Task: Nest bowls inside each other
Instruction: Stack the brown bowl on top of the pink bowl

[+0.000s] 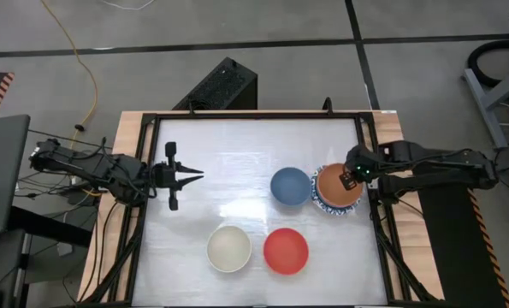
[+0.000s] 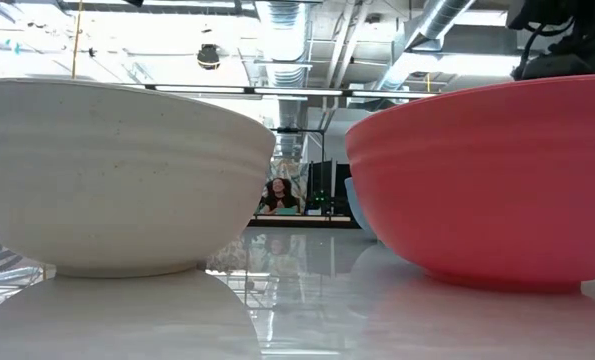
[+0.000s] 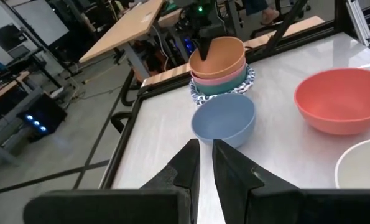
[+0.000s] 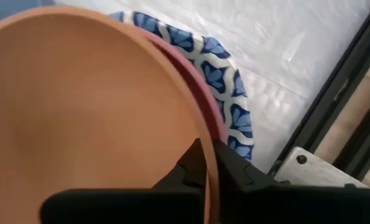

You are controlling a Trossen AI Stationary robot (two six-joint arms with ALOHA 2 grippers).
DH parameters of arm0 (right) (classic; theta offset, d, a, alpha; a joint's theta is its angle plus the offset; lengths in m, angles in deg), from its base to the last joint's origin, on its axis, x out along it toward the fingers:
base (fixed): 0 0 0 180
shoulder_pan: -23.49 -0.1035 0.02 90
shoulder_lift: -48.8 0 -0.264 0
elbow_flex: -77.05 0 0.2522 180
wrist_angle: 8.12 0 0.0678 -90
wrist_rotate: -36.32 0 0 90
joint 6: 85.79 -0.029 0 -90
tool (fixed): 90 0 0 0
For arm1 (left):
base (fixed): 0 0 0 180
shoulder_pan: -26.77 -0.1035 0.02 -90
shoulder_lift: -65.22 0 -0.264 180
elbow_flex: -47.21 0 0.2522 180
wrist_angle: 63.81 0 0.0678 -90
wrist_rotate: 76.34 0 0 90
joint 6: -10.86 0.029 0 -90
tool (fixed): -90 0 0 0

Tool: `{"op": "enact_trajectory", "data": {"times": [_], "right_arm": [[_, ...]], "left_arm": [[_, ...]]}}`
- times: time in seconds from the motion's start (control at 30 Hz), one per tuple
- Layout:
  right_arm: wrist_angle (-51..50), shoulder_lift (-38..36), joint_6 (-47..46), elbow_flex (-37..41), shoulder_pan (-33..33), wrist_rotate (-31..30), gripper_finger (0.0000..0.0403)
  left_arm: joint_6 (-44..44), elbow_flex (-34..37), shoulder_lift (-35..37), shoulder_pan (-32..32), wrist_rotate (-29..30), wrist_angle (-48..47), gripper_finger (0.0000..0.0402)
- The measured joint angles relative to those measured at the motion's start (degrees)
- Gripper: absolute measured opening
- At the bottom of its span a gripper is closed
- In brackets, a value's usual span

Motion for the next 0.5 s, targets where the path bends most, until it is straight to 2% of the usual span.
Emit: {"op": "enact_trajectory", "data": {"times": [0.23, 0.5], "right_arm": [[1.74, -0.02, 0.66, 0.36, -0.02, 0.0, 0.0073], [3.34, -0.04, 3.17, 0.36, -0.02, 0.04, 0.0141]], "left_arm": [[-1.77, 0.0, -0.8, 0.0, 0.52, -0.05, 0.0042], [-1.6, -0.04, -3.75, 0.0, 0.59, -0.16, 0.0106]]}}
